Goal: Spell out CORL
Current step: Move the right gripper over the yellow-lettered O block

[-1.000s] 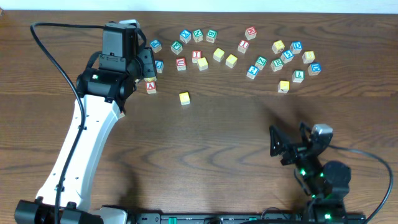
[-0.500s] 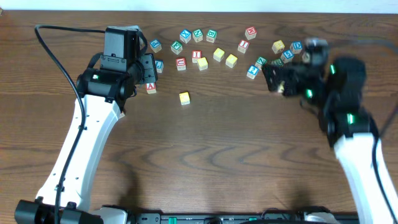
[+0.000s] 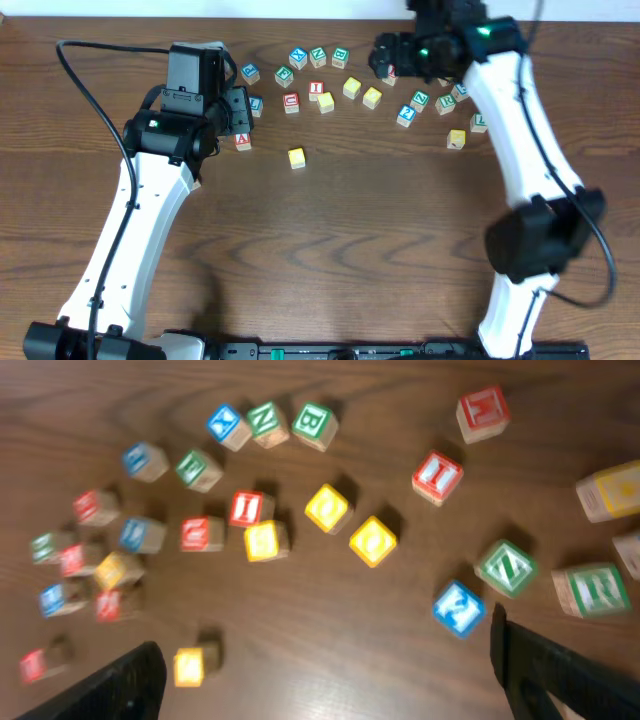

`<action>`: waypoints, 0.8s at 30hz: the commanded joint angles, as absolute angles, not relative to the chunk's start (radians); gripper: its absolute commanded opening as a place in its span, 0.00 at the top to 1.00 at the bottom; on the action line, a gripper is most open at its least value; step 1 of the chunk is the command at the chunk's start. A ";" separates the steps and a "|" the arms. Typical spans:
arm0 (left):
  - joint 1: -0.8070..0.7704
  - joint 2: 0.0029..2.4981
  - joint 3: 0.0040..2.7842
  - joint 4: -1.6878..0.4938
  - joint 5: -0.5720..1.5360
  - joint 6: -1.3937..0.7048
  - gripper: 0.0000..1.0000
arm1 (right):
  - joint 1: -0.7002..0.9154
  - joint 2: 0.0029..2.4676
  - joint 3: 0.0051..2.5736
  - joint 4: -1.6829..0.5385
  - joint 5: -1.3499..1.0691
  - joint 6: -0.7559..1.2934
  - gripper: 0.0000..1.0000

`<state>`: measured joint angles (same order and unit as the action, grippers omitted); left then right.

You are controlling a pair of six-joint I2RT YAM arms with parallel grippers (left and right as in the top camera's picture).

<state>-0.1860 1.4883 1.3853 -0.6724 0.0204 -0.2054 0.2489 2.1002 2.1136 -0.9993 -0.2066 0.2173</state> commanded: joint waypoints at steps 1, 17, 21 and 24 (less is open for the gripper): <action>-0.184 1.470 1.393 -0.672 0.018 -0.203 0.45 | 0.273 2.200 2.165 -0.995 -0.146 0.202 0.01; -0.184 1.470 1.393 -0.672 0.018 -0.204 0.45 | 0.327 2.423 2.164 -0.866 -0.100 0.461 0.39; -0.184 1.470 1.393 -0.673 0.018 -0.203 0.45 | 0.343 2.458 2.164 -0.875 0.022 0.584 0.41; -0.184 1.470 1.393 -0.673 0.018 -0.203 0.45 | 0.353 2.467 2.164 -0.862 0.054 0.621 0.42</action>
